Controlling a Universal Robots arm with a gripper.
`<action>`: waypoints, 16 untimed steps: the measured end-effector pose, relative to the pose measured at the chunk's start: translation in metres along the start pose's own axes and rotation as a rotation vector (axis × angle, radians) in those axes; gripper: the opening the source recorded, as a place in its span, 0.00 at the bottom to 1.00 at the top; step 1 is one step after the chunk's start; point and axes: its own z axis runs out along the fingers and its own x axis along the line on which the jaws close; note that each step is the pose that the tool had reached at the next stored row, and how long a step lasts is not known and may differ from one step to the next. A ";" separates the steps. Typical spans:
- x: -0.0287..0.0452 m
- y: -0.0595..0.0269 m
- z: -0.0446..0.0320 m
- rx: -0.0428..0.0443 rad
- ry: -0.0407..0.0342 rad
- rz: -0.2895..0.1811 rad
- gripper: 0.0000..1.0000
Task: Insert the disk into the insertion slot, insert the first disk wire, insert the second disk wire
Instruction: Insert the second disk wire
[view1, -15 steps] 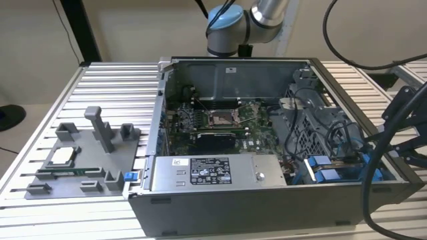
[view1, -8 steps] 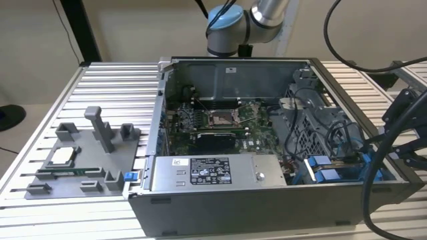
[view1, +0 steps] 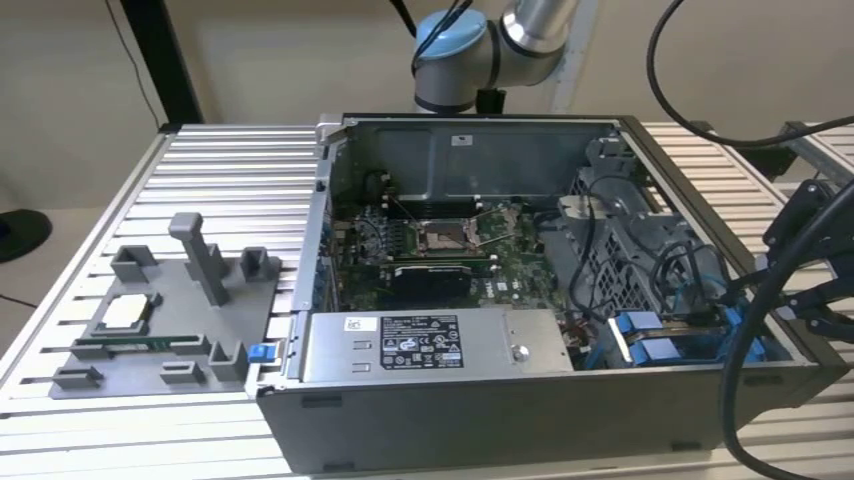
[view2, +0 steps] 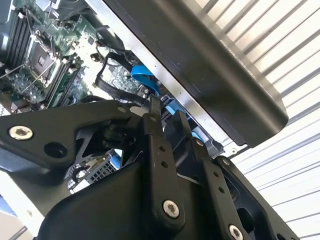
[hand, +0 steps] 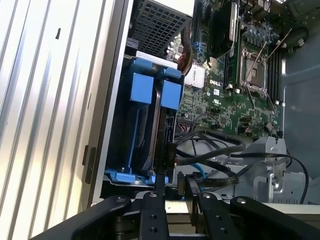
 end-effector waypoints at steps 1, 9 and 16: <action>0.0000 0.0000 0.0000 0.0000 -0.0001 0.000 1.00; -0.0002 0.0025 0.0007 0.0009 -0.0006 0.002 1.00; -0.0008 0.0040 0.0012 0.0016 -0.0014 0.003 0.00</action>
